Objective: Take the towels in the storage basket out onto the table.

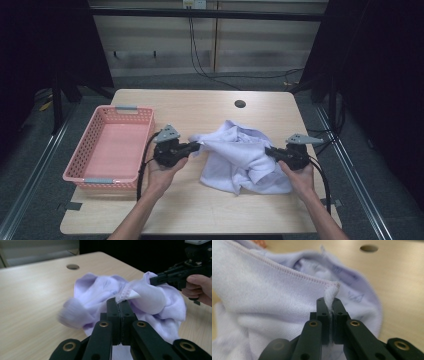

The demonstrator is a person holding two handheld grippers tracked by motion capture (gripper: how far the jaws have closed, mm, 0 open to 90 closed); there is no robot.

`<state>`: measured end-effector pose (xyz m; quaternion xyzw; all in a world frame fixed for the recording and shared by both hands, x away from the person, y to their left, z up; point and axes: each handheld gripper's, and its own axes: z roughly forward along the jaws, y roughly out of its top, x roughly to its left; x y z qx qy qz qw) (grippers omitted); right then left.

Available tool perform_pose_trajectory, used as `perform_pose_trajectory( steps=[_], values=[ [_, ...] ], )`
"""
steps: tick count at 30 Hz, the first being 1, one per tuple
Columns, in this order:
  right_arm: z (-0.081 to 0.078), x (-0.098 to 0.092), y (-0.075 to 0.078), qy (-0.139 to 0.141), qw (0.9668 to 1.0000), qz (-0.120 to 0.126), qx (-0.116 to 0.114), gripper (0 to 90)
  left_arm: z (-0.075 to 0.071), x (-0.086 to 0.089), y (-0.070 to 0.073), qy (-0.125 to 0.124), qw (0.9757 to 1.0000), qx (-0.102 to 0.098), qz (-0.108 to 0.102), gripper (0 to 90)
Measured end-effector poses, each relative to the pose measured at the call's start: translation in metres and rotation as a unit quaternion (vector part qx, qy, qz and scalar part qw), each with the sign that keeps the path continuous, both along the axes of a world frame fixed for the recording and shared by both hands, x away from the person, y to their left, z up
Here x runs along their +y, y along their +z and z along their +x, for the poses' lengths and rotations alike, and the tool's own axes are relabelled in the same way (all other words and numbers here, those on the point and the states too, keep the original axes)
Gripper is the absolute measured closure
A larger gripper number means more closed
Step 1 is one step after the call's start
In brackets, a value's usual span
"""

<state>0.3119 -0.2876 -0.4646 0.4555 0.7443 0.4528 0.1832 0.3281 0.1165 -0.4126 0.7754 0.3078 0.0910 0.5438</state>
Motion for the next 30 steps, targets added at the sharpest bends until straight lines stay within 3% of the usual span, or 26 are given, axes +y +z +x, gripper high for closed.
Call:
perform_pose_trajectory(
  steps=[3, 7, 9, 13, 15, 21, 23, 25, 26, 27, 28, 30],
  values=[
    [0.008, -0.002, 0.016, -0.009, 0.9995, 0.020, -0.023, 86.8, -0.011, 0.010, 0.014, -0.013, 0.9997, -0.012, 0.017, 89.2],
    [0.011, -0.002, 0.032, -0.015, 0.9985, 0.032, -0.042, 86.8, -0.014, 0.010, 0.007, -0.043, 0.9990, -0.001, 0.015, 88.4],
    [0.009, -0.004, 0.030, -0.015, 0.9989, 0.023, -0.039, 86.9, -0.013, 0.008, -0.006, -0.047, 0.9986, 0.016, 0.015, 87.4],
    [-0.002, -0.013, 0.021, -0.019, 0.9993, 0.020, -0.025, 86.9, -0.013, 0.003, -0.034, -0.076, 0.9952, 0.053, 0.032, 78.1],
    [-0.015, -0.022, 0.013, -0.017, 0.9997, 0.011, -0.015, 86.8, -0.014, 0.002, -0.044, -0.078, 0.9931, 0.073, 0.048, 65.3],
    [-0.029, -0.031, 0.005, -0.015, 0.9999, 0.005, -0.004, 86.8, -0.011, 0.008, -0.054, -0.089, 0.9909, 0.088, 0.050, 54.4],
    [-0.030, -0.033, 0.002, -0.015, 0.9998, 0.009, -0.002, 86.8, -0.010, 0.011, -0.061, -0.067, 0.9924, 0.078, 0.068, 49.6],
    [-0.029, -0.034, -0.001, -0.017, 0.9998, 0.009, 0.001, 86.8, -0.004, 0.013, -0.067, -0.059, 0.9920, 0.084, 0.073, 46.3],
    [-0.028, -0.034, -0.002, -0.018, 0.9998, 0.012, 0.003, 86.7, -0.001, 0.014, -0.070, -0.055, 0.9927, 0.086, 0.064, 44.1],
    [-0.027, -0.034, -0.002, -0.018, 0.9998, 0.012, 0.004, 86.7, 0.001, 0.014, -0.072, -0.056, 0.9926, 0.094, 0.053, 43.8],
    [-0.026, -0.034, -0.003, -0.016, 0.9998, 0.013, 0.003, 86.7, 0.003, 0.012, -0.074, -0.060, 0.9919, 0.097, 0.056, 45.4],
    [-0.024, -0.033, -0.003, -0.015, 0.9998, 0.014, 0.004, 86.7, 0.002, 0.009, -0.077, -0.075, 0.9903, 0.099, 0.063, 63.9]
  ],
)
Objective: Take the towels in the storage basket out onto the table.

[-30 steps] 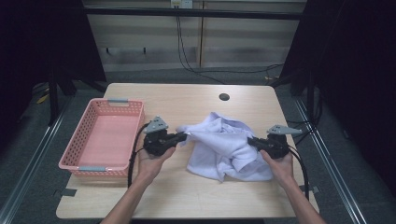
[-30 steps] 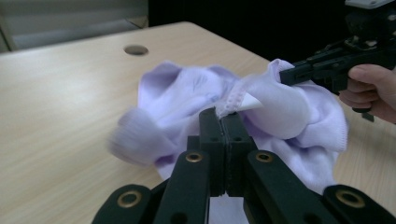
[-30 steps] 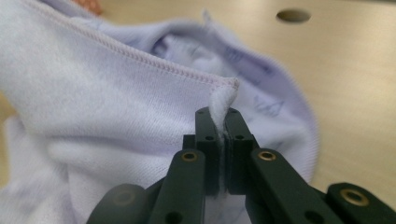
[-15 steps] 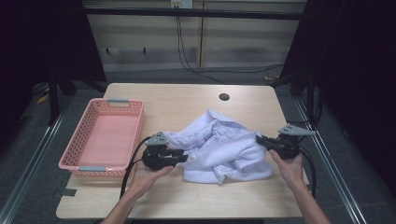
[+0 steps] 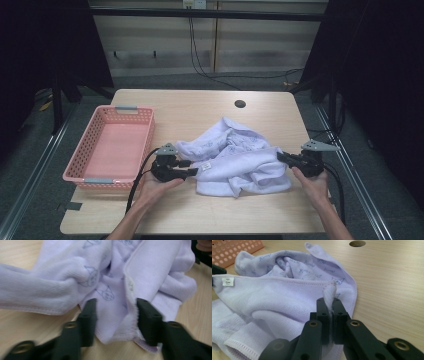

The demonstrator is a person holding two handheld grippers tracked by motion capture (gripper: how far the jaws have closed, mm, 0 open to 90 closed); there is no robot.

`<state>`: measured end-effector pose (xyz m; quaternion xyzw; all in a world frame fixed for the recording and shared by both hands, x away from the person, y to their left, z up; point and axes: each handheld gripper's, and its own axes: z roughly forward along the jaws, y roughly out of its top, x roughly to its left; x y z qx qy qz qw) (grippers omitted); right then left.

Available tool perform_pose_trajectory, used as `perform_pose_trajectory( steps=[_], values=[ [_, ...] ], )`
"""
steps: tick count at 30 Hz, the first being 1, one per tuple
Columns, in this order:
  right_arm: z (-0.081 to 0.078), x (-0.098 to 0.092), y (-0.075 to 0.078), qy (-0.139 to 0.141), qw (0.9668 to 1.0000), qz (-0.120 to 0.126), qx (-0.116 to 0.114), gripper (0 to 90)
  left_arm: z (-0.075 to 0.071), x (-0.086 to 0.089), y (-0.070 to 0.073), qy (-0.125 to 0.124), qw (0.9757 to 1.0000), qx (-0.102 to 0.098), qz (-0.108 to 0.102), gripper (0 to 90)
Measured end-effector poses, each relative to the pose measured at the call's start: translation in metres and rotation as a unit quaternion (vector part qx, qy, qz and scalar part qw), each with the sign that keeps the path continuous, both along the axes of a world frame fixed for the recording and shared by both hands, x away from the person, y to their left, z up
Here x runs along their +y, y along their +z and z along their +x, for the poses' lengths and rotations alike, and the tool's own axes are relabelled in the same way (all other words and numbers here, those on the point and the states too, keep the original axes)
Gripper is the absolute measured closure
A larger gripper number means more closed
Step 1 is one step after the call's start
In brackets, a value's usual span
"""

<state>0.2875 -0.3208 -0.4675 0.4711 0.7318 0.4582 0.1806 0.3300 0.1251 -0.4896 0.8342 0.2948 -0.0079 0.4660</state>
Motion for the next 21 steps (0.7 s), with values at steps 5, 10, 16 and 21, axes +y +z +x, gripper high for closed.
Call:
perform_pose_trajectory(
  steps=[5, 10, 16, 21],
  values=[
    [0.006, 0.002, 0.002, 0.004, 0.9999, 0.010, -0.001, 86.7, -0.004, -0.003, 0.004, -0.004, 1.0000, -0.008, -0.004, 87.7],
    [0.015, 0.001, 0.014, 0.000, 0.9996, 0.022, -0.017, 86.8, 0.007, 0.011, 0.028, 0.030, 0.9976, -0.022, -0.058, 87.9],
    [0.032, 0.002, 0.047, -0.005, 0.9971, 0.053, -0.054, 86.9, 0.019, 0.018, 0.064, 0.050, 0.9927, -0.050, -0.098, 88.0],
    [0.042, 0.005, 0.090, 0.003, 0.9937, 0.062, -0.094, 87.0, 0.027, 0.024, 0.102, 0.065, 0.9869, -0.082, -0.123, 88.0]
  ],
)
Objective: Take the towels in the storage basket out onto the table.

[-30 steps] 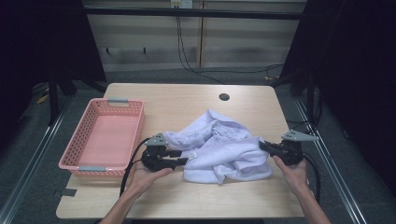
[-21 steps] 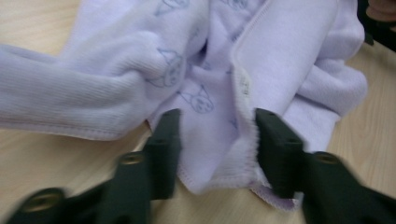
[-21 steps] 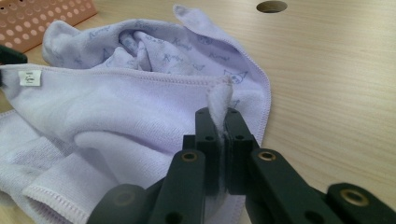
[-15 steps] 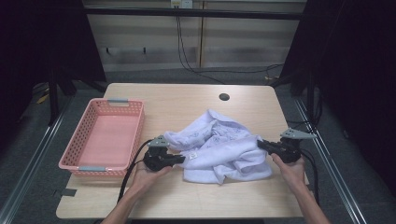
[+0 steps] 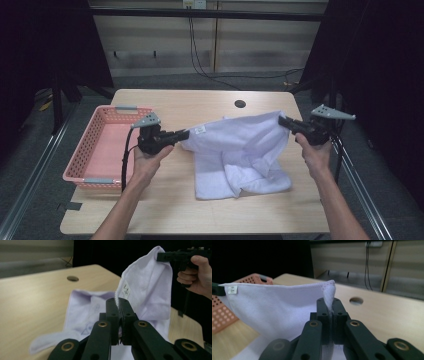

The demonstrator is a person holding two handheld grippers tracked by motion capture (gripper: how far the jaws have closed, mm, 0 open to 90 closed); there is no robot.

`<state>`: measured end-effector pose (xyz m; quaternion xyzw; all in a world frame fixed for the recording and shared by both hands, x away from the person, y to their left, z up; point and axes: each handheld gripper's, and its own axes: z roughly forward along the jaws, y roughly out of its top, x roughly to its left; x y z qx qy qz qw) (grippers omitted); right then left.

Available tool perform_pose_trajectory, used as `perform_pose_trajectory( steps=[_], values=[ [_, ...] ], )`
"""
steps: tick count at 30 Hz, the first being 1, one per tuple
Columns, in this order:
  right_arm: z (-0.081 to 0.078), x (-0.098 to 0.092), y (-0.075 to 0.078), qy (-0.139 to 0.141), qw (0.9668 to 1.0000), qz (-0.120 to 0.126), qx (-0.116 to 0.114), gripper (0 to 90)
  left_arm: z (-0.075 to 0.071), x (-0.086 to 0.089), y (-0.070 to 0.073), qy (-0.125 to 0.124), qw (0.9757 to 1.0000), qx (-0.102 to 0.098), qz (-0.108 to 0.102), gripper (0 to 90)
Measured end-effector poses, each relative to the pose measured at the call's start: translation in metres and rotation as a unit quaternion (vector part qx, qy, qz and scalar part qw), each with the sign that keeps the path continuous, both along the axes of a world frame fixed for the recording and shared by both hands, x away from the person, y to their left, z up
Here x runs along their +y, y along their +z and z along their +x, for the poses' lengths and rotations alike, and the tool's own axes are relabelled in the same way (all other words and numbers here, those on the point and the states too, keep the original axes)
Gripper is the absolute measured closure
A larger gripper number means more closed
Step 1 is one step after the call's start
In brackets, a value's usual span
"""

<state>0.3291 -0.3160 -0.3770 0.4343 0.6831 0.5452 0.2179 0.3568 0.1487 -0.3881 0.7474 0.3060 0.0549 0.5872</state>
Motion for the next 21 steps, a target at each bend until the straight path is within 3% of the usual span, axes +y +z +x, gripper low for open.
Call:
perform_pose_trajectory(
  steps=[5, 6, 8, 11, 13, 15, 16, 18, 21],
  values=[
    [0.007, -0.004, 0.046, -0.001, 0.9992, 0.014, -0.037, 87.1, 0.006, 0.009, 0.043, 0.008, 0.9992, -0.034, -0.017, 88.0],
    [0.010, -0.002, 0.066, 0.002, 0.9986, 0.012, -0.052, 87.1, 0.007, 0.010, 0.055, 0.016, 0.9987, -0.046, -0.015, 88.0],
    [0.010, -0.001, 0.073, 0.001, 0.9983, 0.013, -0.057, 87.2, 0.010, 0.013, 0.075, 0.024, 0.9976, -0.061, -0.021, 88.1],
    [0.011, 0.001, 0.108, 0.008, 0.9955, 0.027, -0.091, 87.1, 0.011, 0.017, 0.105, 0.034, 0.9953, -0.085, -0.031, 88.0],
    [0.005, 0.003, 0.125, 0.011, 0.9932, 0.033, -0.111, 87.1, 0.002, 0.019, 0.119, 0.023, 0.9937, -0.102, -0.039, 88.0],
    [-0.005, 0.005, 0.128, 0.022, 0.9923, 0.033, -0.118, 87.1, -0.012, 0.020, 0.117, 0.011, 0.9934, -0.111, -0.030, 88.0],
    [-0.012, 0.004, 0.123, 0.026, 0.9924, 0.030, -0.116, 87.1, -0.019, 0.022, 0.110, 0.002, 0.9941, -0.105, -0.029, 88.0],
    [-0.024, 0.002, 0.107, 0.035, 0.9941, 0.022, -0.100, 87.1, -0.034, 0.025, 0.088, -0.013, 0.9953, -0.095, -0.017, 87.9],
    [-0.058, -0.003, 0.060, 0.057, 0.9963, 0.014, -0.063, 87.1, -0.057, 0.026, 0.049, -0.034, 0.9978, -0.056, -0.010, 87.9]
  ],
)
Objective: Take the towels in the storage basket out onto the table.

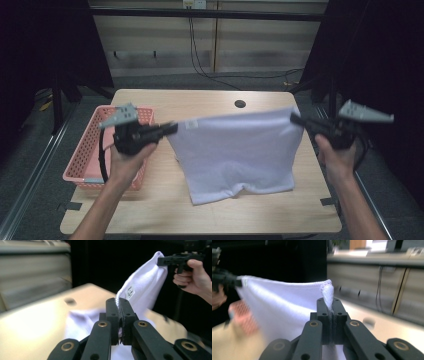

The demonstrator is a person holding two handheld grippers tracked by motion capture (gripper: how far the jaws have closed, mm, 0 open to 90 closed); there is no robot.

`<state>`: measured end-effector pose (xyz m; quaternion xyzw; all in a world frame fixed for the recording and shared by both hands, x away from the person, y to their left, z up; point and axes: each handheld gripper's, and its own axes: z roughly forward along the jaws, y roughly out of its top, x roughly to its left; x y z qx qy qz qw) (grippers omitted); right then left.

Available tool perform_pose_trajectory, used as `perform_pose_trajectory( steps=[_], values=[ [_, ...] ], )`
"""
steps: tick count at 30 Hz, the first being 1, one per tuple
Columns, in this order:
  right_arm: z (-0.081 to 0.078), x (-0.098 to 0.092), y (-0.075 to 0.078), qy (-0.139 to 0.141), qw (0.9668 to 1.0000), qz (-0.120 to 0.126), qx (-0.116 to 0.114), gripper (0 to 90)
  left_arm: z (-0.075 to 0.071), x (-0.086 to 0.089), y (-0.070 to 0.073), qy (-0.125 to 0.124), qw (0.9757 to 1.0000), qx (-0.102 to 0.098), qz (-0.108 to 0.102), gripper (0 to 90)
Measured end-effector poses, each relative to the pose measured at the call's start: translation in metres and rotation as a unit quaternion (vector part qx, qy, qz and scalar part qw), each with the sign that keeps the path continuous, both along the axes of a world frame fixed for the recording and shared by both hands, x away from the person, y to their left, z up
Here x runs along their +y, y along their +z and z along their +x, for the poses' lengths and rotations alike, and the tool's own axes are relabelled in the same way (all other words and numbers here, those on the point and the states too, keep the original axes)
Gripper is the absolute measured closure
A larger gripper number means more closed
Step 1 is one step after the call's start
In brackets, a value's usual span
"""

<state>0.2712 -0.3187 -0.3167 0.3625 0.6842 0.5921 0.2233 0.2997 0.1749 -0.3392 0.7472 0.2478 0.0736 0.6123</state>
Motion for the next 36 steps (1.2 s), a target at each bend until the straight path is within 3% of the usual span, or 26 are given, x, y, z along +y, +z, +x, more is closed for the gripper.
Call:
perform_pose_trajectory(
  steps=[3, 4, 5, 6, 7, 10, 12, 13, 14, 16, 17, 18, 19, 21, 22, 24, 25, 26, 27, 28, 29, 30, 31, 33, 34, 36],
  values=[
    [-0.040, -0.003, -0.042, 0.017, 0.9993, -0.010, 0.033, 87.1, -0.030, 0.001, -0.034, -0.023, 0.9993, 0.029, 0.004, 87.9],
    [-0.054, -0.006, -0.054, 0.024, 0.9988, -0.001, 0.043, 87.1, -0.041, 0.001, -0.045, -0.034, 0.9987, 0.037, 0.003, 87.9],
    [-0.078, -0.009, -0.075, 0.026, 0.9976, -0.003, 0.064, 87.1, -0.047, 0.002, -0.051, -0.043, 0.9979, 0.048, -0.001, 87.8],
    [-0.078, -0.009, -0.075, 0.026, 0.9976, -0.003, 0.064, 87.1, -0.053, 0.001, -0.056, -0.045, 0.9974, 0.056, 0.000, 87.8],
    [-0.087, -0.010, -0.083, 0.029, 0.9971, 0.002, 0.071, 87.1, -0.064, 0.000, -0.064, -0.052, 0.9969, 0.056, 0.017, 87.8],
    [-0.125, -0.010, -0.105, 0.040, 0.9953, -0.003, 0.088, 86.8, -0.093, 0.001, -0.078, -0.077, 0.9939, 0.073, 0.028, 87.7],
    [-0.149, -0.010, -0.110, 0.042, 0.9950, -0.008, 0.090, 85.9, -0.115, 0.004, -0.083, -0.096, 0.9920, 0.078, 0.024, 87.6],
    [-0.160, -0.010, -0.110, 0.047, 0.9946, -0.002, 0.093, 82.8, -0.127, 0.006, -0.085, -0.120, 0.9889, 0.087, 0.017, 87.4],
    [-0.172, -0.012, -0.111, 0.051, 0.9939, 0.005, 0.098, 72.9, -0.136, 0.007, -0.088, -0.127, 0.9874, 0.094, 0.008, 86.7],
    [-0.184, -0.013, -0.108, 0.047, 0.9939, -0.007, 0.100, 63.4, -0.147, 0.007, -0.094, -0.172, 0.9773, 0.122, 0.010, 76.3],
    [-0.185, -0.013, -0.107, 0.045, 0.9940, -0.011, 0.100, 56.1, -0.152, 0.007, -0.095, -0.173, 0.9785, 0.111, 0.020, 74.3],
    [-0.183, -0.014, -0.104, 0.037, 0.9940, -0.011, 0.103, 50.6, -0.154, 0.009, -0.096, -0.170, 0.9789, 0.112, 0.018, 73.3],
    [-0.179, -0.015, -0.102, 0.034, 0.9943, -0.015, 0.100, 50.5, -0.152, 0.010, -0.096, -0.174, 0.9779, 0.115, 0.014, 67.2],
    [-0.165, -0.015, -0.104, 0.022, 0.9947, -0.026, 0.097, 48.6, -0.144, 0.012, -0.097, -0.152, 0.9817, 0.114, 0.015, 57.3],
    [-0.165, -0.015, -0.104, 0.022, 0.9947, -0.026, 0.097, 48.6, -0.137, 0.012, -0.097, -0.151, 0.9807, 0.122, 0.023, 57.3],
    [-0.152, -0.011, -0.111, 0.026, 0.9934, -0.034, 0.107, 48.6, -0.120, 0.011, -0.099, -0.126, 0.9845, 0.115, 0.041, 58.8],
    [-0.144, -0.009, -0.115, 0.023, 0.9926, -0.044, 0.111, 48.6, -0.108, 0.009, -0.102, -0.111, 0.9848, 0.127, 0.040, 59.1],
    [-0.135, -0.006, -0.120, 0.026, 0.9923, -0.047, 0.112, 48.6, -0.095, 0.007, -0.105, -0.088, 0.9871, 0.123, 0.052, 59.1],
    [-0.125, -0.003, -0.124, 0.031, 0.9915, -0.045, 0.118, 48.6, -0.082, 0.003, -0.108, -0.080, 0.9877, 0.114, 0.071, 59.2],
    [-0.115, 0.000, -0.128, 0.029, 0.9912, -0.048, 0.120, 48.7, -0.070, -0.003, -0.112, -0.080, 0.9865, 0.117, 0.083, 60.0],
    [-0.104, 0.003, -0.131, 0.029, 0.9909, -0.049, 0.122, 48.8, -0.057, -0.009, -0.116, -0.058, 0.9878, 0.114, 0.089, 60.9],
    [-0.091, 0.008, -0.135, 0.043, 0.9883, -0.059, 0.134, 49.8, -0.050, -0.014, -0.118, -0.058, 0.9865, 0.123, 0.091, 61.4],
    [-0.085, 0.011, -0.136, 0.041, 0.9868, -0.075, 0.138, 50.0, -0.040, -0.022, -0.122, -0.075, 0.9831, 0.134, 0.099, 60.7],
    [-0.068, 0.017, -0.140, 0.044, 0.9842, -0.090, 0.146, 50.0, -0.028, -0.036, -0.128, -0.060, 0.9831, 0.116, 0.128, 59.5],
    [-0.055, 0.022, -0.143, 0.047, 0.9828, -0.099, 0.149, 50.0, -0.018, -0.042, -0.132, -0.063, 0.9805, 0.137, 0.126, 55.9],
    [-0.030, 0.032, -0.150, 0.043, 0.9790, -0.125, 0.155, 49.8, -0.003, -0.058, -0.137, -0.048, 0.9794, 0.125, 0.151, 52.3]
  ],
)
